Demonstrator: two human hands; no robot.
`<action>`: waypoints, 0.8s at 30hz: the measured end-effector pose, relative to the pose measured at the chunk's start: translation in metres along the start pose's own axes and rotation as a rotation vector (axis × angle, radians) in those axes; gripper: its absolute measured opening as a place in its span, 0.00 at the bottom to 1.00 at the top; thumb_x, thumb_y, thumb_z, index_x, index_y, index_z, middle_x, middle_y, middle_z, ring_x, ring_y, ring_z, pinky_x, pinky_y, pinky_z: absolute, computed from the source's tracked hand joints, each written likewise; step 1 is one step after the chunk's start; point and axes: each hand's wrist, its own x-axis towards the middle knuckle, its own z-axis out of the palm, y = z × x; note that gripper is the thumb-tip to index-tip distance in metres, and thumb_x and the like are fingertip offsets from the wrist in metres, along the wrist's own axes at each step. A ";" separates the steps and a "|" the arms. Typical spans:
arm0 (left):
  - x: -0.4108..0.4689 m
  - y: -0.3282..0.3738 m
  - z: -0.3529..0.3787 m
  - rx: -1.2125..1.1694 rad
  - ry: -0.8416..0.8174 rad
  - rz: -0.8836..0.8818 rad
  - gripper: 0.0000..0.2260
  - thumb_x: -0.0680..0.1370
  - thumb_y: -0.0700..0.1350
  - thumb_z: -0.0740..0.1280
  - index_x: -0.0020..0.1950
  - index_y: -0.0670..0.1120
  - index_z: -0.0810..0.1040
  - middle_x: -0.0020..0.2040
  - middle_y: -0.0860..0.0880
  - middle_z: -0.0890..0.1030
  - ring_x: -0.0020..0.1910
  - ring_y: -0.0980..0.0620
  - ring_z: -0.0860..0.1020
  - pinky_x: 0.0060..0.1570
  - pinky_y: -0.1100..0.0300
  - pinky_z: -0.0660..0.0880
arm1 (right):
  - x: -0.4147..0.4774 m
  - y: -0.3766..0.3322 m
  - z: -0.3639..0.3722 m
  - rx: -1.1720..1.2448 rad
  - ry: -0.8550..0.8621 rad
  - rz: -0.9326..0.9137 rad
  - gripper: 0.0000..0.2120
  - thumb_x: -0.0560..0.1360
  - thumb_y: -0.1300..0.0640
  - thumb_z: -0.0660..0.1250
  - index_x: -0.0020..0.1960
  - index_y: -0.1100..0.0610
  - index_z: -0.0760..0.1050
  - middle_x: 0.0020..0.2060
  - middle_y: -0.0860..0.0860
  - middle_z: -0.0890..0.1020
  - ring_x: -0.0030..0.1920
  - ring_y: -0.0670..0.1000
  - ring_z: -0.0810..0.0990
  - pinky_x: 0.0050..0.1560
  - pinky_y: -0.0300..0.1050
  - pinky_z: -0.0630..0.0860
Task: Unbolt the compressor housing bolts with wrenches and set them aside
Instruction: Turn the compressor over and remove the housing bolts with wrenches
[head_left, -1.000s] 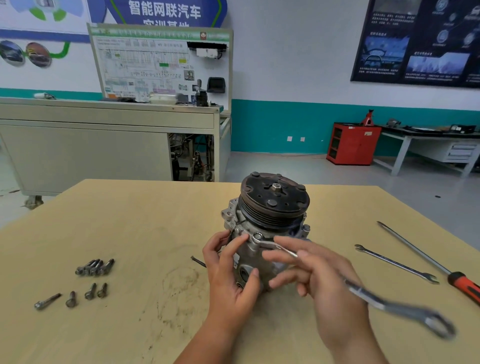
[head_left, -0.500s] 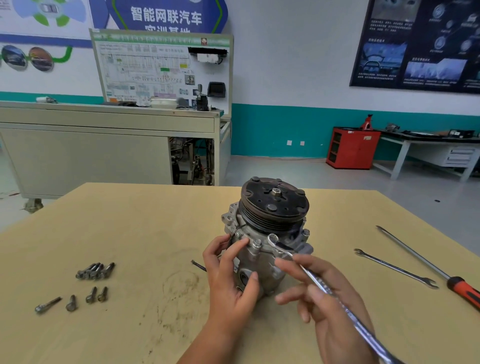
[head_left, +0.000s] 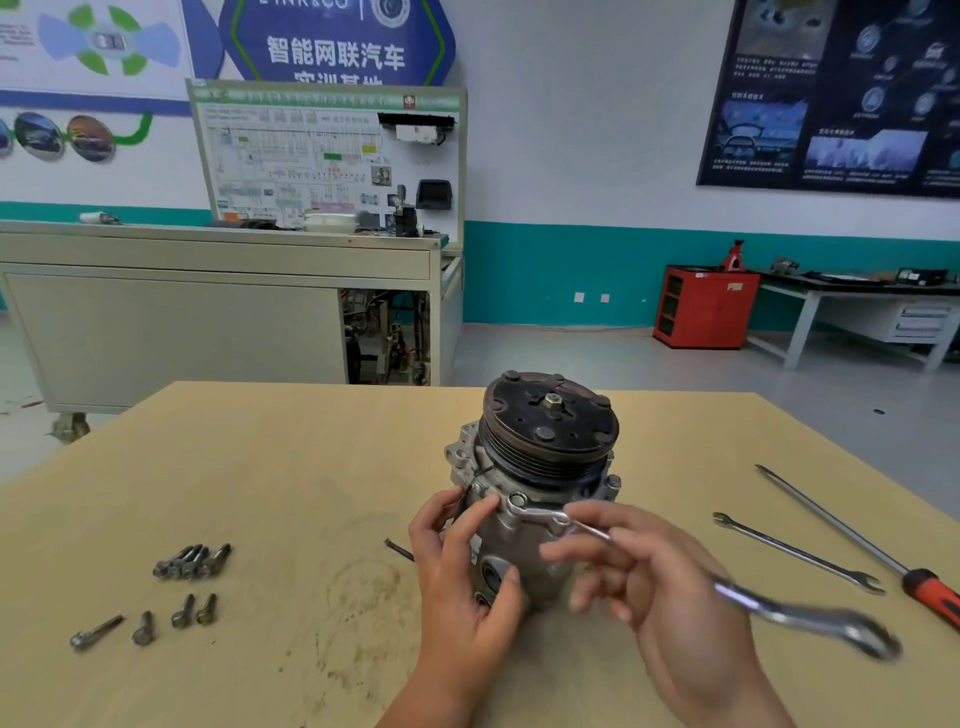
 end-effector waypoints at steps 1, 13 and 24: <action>0.000 0.001 0.000 -0.001 -0.001 -0.001 0.23 0.69 0.47 0.63 0.63 0.61 0.69 0.64 0.44 0.65 0.68 0.55 0.64 0.67 0.69 0.60 | 0.007 -0.007 -0.001 0.062 -0.046 0.040 0.16 0.61 0.53 0.72 0.45 0.61 0.82 0.34 0.60 0.82 0.24 0.49 0.74 0.22 0.36 0.67; 0.001 -0.001 0.002 0.000 0.011 0.009 0.24 0.68 0.47 0.63 0.63 0.61 0.69 0.63 0.46 0.65 0.67 0.56 0.64 0.66 0.69 0.60 | -0.045 0.003 0.026 -0.063 0.141 -0.276 0.04 0.57 0.55 0.73 0.32 0.53 0.83 0.28 0.57 0.81 0.28 0.49 0.78 0.21 0.35 0.67; 0.000 -0.002 0.002 0.018 0.003 -0.018 0.24 0.68 0.49 0.65 0.64 0.60 0.69 0.64 0.48 0.64 0.68 0.53 0.64 0.67 0.67 0.61 | -0.045 0.013 0.057 -0.395 0.271 -0.407 0.13 0.68 0.53 0.69 0.47 0.36 0.81 0.40 0.47 0.85 0.30 0.44 0.79 0.24 0.38 0.72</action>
